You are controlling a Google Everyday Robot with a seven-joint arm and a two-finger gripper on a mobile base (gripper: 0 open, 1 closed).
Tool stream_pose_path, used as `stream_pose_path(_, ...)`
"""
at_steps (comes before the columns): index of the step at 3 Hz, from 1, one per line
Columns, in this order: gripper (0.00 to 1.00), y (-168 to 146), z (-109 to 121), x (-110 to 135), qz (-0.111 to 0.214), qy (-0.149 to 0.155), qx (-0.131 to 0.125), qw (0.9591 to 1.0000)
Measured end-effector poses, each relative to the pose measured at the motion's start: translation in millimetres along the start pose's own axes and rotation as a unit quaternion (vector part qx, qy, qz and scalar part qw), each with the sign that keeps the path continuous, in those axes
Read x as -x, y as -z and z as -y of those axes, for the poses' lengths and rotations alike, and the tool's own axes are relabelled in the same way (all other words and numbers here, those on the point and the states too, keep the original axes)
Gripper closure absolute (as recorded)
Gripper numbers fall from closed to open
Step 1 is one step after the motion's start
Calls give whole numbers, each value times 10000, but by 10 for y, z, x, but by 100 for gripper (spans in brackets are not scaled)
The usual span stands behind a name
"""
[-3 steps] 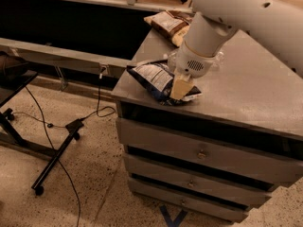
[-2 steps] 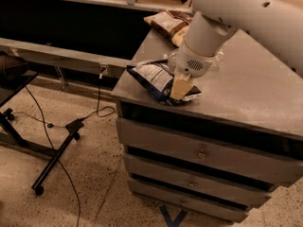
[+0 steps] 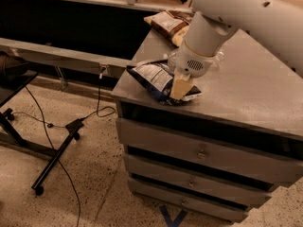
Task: Pick blue chip bag
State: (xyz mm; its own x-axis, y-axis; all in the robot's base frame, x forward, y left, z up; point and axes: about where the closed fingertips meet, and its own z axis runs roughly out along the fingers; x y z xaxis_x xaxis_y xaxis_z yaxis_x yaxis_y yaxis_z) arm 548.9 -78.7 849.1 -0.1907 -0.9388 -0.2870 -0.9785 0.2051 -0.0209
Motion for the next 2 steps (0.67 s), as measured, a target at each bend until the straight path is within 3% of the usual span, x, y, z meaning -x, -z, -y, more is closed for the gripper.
stream_pose_path(1,100,578,-152,102,329,135,-139,9993)
stream_pose_path(2,100,1229,-371,300,505,383,-456,9969)
